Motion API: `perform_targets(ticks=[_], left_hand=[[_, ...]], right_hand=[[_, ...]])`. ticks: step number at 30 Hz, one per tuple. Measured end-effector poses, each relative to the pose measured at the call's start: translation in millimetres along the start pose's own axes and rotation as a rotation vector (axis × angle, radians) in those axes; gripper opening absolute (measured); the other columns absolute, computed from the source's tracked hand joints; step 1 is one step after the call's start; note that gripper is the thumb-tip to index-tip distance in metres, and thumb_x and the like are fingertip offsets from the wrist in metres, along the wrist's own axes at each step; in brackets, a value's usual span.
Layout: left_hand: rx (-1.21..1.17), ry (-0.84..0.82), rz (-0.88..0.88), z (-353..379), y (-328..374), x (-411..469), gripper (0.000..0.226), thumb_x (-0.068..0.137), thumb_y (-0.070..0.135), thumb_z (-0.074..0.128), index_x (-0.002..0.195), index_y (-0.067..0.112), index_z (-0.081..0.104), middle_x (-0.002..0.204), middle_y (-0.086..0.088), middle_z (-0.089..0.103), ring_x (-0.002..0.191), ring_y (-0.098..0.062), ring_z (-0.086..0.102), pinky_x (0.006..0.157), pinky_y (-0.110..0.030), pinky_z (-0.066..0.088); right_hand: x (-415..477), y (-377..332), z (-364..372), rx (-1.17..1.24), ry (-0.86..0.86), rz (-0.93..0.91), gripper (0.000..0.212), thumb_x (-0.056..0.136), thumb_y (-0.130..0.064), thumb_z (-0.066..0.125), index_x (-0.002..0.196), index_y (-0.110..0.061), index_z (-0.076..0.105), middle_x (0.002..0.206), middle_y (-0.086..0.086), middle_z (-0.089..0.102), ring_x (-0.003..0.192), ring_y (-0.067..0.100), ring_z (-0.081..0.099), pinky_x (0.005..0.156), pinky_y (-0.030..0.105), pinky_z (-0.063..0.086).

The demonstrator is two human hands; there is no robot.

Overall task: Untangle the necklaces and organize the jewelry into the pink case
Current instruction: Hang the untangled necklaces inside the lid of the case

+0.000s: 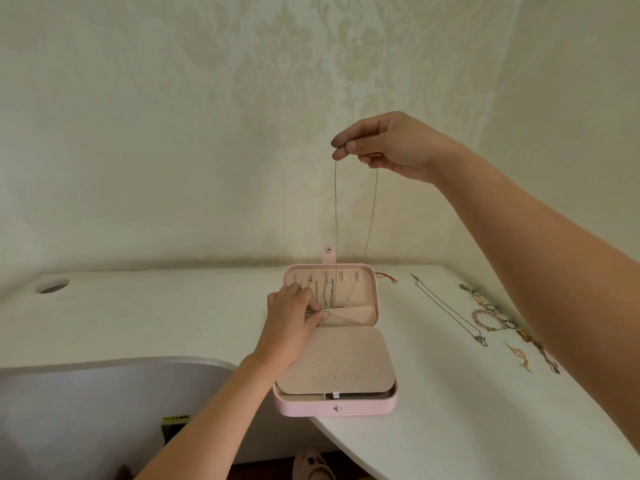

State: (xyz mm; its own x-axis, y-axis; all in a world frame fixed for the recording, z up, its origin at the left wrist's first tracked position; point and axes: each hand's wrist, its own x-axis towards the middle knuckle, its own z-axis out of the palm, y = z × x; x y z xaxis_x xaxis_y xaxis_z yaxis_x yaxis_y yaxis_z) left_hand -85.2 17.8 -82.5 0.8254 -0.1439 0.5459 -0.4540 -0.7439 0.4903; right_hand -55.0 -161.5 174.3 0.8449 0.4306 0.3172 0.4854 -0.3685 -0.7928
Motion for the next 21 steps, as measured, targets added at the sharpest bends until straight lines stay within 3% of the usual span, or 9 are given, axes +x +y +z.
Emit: perform_targets(ticks=[12, 21], left_hand=[[-0.005, 0.012, 0.012, -2, 1, 0, 0.021, 0.083, 0.025, 0.073, 0.076, 0.023, 0.052, 0.084, 0.008, 0.049, 0.085, -0.012, 0.045, 0.081, -0.025, 0.022], [-0.002, 0.018, 0.013, -3, 3, -1, 0.025, 0.082, 0.024, 0.073, 0.075, 0.024, 0.049, 0.083, 0.008, 0.048, 0.085, -0.013, 0.045, 0.082, -0.024, 0.021]], right_hand=[[-4, 20, -6, -0.040, -0.005, 0.050, 0.018, 0.089, -0.002, 0.061, 0.101, -0.013, 0.071, 0.095, 0.002, 0.074, 0.063, 0.004, 0.048, 0.062, 0.013, 0.042], [-9, 38, 0, -0.129, -0.042, 0.021, 0.011, 0.084, 0.003, 0.067, 0.093, -0.004, 0.067, 0.086, 0.005, 0.074, 0.075, 0.013, 0.070, 0.069, 0.019, 0.053]])
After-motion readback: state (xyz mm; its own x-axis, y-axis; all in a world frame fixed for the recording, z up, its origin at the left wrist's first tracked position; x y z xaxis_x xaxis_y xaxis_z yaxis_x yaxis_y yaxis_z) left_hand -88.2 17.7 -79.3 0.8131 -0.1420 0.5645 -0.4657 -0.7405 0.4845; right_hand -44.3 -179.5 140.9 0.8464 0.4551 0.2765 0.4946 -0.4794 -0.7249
